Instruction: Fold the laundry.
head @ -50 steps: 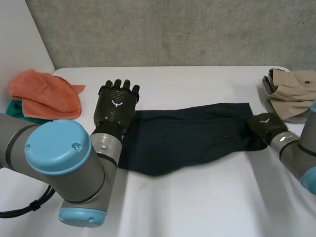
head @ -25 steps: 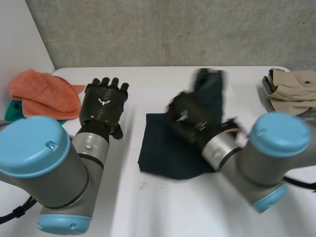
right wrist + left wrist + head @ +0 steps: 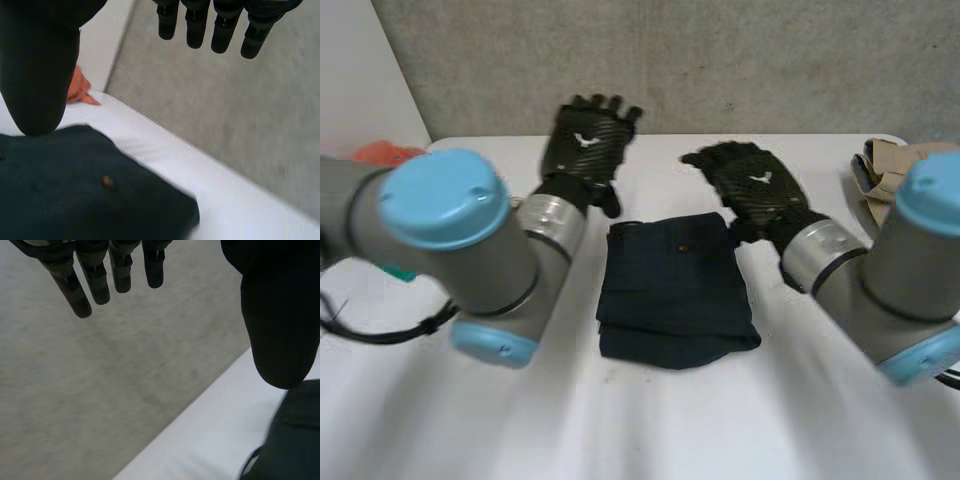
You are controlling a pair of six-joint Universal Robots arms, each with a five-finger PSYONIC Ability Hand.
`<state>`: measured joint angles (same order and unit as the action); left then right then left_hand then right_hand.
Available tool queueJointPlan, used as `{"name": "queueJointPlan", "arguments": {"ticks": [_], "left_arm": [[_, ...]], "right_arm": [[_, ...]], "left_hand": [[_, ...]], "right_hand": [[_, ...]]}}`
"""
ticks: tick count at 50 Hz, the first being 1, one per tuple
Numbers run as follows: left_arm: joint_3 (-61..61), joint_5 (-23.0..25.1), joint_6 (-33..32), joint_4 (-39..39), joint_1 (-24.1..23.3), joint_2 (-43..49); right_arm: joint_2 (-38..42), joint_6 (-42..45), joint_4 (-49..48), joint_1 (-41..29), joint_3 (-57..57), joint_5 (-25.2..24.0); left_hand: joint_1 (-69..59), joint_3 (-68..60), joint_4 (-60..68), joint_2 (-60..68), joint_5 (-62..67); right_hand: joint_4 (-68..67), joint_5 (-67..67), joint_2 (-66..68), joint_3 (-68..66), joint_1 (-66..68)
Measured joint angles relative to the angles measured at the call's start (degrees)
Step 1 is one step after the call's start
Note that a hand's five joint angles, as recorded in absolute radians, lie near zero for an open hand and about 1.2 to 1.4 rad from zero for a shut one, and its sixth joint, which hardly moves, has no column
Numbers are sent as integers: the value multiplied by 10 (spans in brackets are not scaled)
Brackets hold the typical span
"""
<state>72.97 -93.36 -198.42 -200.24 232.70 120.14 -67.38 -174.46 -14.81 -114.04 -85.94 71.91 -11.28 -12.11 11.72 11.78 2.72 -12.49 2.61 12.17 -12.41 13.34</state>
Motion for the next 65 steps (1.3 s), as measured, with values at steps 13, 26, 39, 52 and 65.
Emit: {"name": "queueJointPlan", "arguments": {"ticks": [13, 26, 39, 52, 65], "left_arm": [[-194, 17, 43, 231, -27, 206], [-179, -66, 0, 288, -26, 206], [-128, -30, 6, 248, -34, 28], [21, 116, 61, 206, -24, -123], [67, 143, 88, 197, -13, -124]], "right_arm": [[159, 15, 189, 32, 148, -6], [234, 156, 212, 21, 193, 32], [23, 158, 56, 18, 35, 61], [-72, 185, -96, -22, -227, -2], [60, 245, -200, -33, -239, -29]], "left_hand": [[0, 0, 0, 0, 0], [0, 0, 0, -3, 0], [0, 0, 0, -4, 0], [0, 0, 0, -4, 0], [0, 0, 0, -4, 0]], "right_hand": [[0, 0, 0, 0, 0], [0, 0, -24, 0, -19], [0, -2, -25, 0, -19], [0, -2, -25, 0, -19], [-2, 0, -19, -2, -16]]}}
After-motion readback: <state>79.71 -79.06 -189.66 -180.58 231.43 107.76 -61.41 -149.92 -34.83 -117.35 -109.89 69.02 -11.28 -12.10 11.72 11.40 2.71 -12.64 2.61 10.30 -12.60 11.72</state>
